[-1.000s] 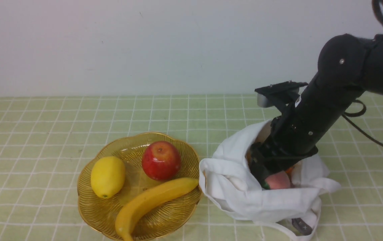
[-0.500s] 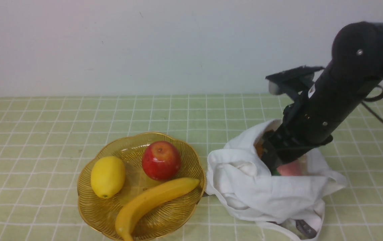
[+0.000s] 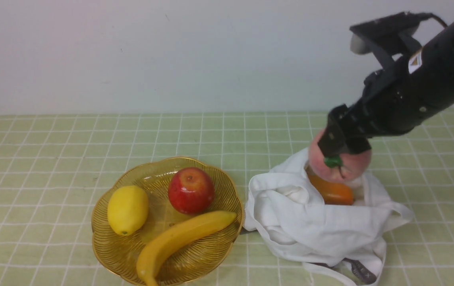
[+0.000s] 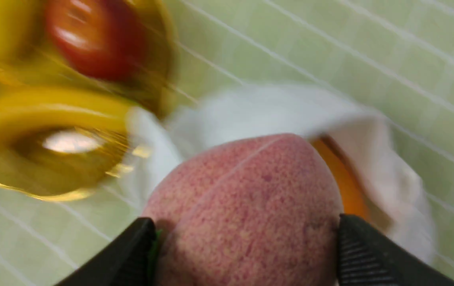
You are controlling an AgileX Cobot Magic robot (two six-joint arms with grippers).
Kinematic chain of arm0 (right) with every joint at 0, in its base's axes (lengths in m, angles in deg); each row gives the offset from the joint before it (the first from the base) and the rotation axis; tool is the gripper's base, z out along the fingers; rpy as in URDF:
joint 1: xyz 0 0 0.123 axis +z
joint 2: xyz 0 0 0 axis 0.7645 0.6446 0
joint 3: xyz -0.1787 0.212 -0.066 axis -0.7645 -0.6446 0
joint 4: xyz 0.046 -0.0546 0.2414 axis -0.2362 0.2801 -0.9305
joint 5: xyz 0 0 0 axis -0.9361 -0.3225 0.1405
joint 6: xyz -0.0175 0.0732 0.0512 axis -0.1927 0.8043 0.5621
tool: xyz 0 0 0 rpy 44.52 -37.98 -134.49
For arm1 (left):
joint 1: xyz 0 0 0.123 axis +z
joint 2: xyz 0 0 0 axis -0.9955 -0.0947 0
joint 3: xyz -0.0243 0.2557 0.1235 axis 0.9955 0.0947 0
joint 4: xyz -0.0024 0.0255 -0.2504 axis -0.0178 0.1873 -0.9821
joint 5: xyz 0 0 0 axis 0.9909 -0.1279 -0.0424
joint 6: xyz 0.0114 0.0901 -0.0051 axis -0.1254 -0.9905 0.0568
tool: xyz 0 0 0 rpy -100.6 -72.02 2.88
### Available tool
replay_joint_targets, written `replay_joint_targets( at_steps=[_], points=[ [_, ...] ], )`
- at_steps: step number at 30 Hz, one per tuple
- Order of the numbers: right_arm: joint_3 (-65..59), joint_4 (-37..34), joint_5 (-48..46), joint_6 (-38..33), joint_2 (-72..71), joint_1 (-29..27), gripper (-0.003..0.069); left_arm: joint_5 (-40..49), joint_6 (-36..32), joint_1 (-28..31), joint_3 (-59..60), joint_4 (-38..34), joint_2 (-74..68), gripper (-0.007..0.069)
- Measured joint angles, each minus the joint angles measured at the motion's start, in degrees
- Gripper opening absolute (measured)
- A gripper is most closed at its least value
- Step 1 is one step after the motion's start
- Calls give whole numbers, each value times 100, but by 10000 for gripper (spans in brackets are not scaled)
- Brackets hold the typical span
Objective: Take the fruit out of the bag on the green coffee tablecloth and place them on the plate.
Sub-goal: 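Place the peach onto the plate with the right gripper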
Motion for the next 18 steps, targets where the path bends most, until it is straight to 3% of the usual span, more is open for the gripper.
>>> replay_joint_targets(
  at_steps=[5,9,13,18],
  points=[
    [248,-904,675,-648,136,813,519,0,0,0,0,0,0,-8],
    [274,-1165,1152,-915,659,1350,519,0,0,0,0,0,0,-8],
    [274,-1339,1737,-937,1411,1686,519,0,0,0,0,0,0,-8],
    [274,-1486,1639,-932,2031,1816,519,0,0,0,0,0,0,-8]
  ],
)
